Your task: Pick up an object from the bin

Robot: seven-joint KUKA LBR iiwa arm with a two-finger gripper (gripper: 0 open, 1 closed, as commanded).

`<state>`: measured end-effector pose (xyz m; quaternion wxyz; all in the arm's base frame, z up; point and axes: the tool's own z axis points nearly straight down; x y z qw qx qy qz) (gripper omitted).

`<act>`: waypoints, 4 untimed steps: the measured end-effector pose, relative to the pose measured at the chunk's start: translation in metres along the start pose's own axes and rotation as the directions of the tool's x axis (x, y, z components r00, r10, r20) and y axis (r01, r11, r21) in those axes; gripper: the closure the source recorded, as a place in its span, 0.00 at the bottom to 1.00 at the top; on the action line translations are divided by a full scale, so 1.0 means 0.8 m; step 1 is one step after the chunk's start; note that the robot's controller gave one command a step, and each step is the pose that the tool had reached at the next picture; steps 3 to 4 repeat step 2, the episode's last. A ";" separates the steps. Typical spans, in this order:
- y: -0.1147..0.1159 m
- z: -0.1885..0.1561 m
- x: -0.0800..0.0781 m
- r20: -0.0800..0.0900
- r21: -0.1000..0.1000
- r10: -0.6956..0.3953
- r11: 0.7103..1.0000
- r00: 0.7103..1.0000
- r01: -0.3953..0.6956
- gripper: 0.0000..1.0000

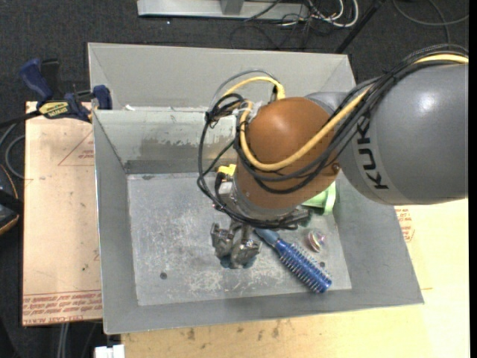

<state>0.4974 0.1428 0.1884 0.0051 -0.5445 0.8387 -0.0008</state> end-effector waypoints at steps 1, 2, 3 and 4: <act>0.015 0.062 -0.007 -0.007 -0.012 -0.078 0.997 0.997 0.078 1.00; 0.012 -0.034 -0.008 0.000 -0.001 -0.071 0.997 0.997 0.071 1.00; 0.012 -0.034 -0.008 0.000 -0.001 -0.071 0.997 0.997 0.071 1.00; 0.012 -0.034 -0.008 0.000 -0.001 -0.071 0.997 0.997 0.071 1.00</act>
Offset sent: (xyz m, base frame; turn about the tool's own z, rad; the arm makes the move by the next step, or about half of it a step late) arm -0.0071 0.0085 -0.0473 -0.0796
